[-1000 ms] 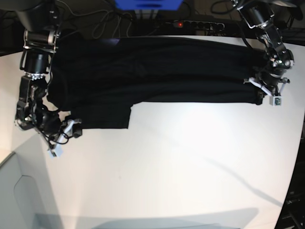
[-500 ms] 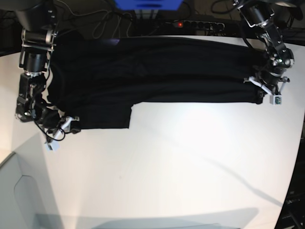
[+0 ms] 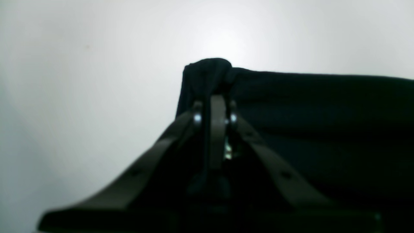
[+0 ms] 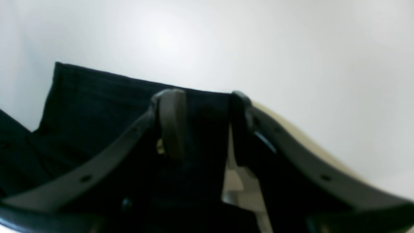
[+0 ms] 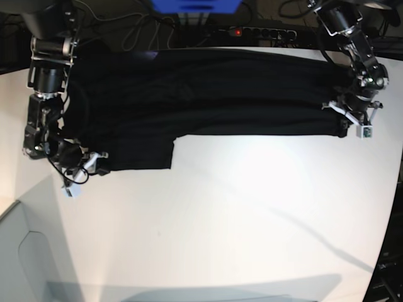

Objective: Fold the T-shirt properly

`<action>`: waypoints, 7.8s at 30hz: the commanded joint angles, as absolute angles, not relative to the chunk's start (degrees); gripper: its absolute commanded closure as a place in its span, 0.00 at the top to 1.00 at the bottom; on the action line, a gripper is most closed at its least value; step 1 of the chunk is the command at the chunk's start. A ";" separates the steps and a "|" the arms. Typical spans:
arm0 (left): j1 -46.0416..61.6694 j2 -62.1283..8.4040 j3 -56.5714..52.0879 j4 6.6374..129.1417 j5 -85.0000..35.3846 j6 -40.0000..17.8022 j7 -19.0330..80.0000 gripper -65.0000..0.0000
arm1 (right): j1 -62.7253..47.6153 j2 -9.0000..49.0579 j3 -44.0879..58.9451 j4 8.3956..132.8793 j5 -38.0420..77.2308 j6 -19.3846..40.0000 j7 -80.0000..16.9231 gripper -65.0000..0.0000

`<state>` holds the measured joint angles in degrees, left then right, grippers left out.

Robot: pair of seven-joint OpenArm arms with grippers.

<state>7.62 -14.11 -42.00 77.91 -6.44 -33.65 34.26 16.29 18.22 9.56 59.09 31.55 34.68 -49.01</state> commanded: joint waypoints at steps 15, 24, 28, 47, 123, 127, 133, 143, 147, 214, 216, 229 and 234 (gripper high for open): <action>7.43 -14.99 -42.33 78.73 -6.46 -33.36 34.07 0.01 | 16.22 18.59 9.36 59.03 29.41 34.33 -52.44 0.01; 7.43 -14.99 -42.33 78.73 -6.46 -33.36 34.07 0.01 | 17.54 18.86 9.80 59.82 29.67 34.33 -54.37 0.00; 7.43 -14.99 -42.33 78.73 -6.46 -33.36 34.07 0.01 | 16.04 18.95 9.80 69.67 29.49 34.33 -57.19 0.00; 6.99 -13.41 -42.24 78.73 -6.02 -33.36 34.07 0.01 | 0.84 17.27 10.24 114.07 29.32 34.07 -70.73 0.00; 4.79 -13.76 -42.07 73.10 -6.29 -33.36 33.89 0.01 | -26.77 9.45 -2.51 116.79 52.26 34.07 -68.00 0.00; 4.79 -13.67 -42.07 73.10 -6.46 -33.36 33.89 0.01 | -26.86 9.80 -2.86 116.18 52.18 34.07 -68.00 0.00; 4.79 -13.58 -42.07 73.10 -6.46 -33.36 33.89 0.01 | -26.77 10.24 -2.86 114.07 52.18 34.07 -68.00 0.00; 4.79 -13.58 -42.15 73.10 -6.46 -33.36 33.89 0.01 | -26.86 10.15 -2.77 114.07 52.44 34.07 -68.09 0.32; 4.88 -13.58 -42.24 73.19 -6.46 -33.36 33.89 0.01 | -27.56 10.42 -2.51 114.07 52.44 34.07 -69.05 0.32; 17.89 -24.31 -72.66 62.55 -53.41 -39.08 55.25 0.75 | -21.41 10.15 11.21 111.43 52.18 34.15 -68.62 0.32; 17.71 -24.92 -72.66 60.18 -53.41 -40.00 55.25 0.75 | -21.41 10.15 11.21 111.43 52.18 34.15 -68.62 0.32; 13.93 -24.48 -69.05 58.95 -53.32 -40.00 55.78 0.75 | -21.41 10.24 11.21 111.43 52.18 34.15 -68.62 0.32; 10.51 -24.48 -69.05 58.95 -52.79 -40.00 60.35 0.75 | -21.41 10.15 11.21 111.43 52.18 34.15 -68.62 0.32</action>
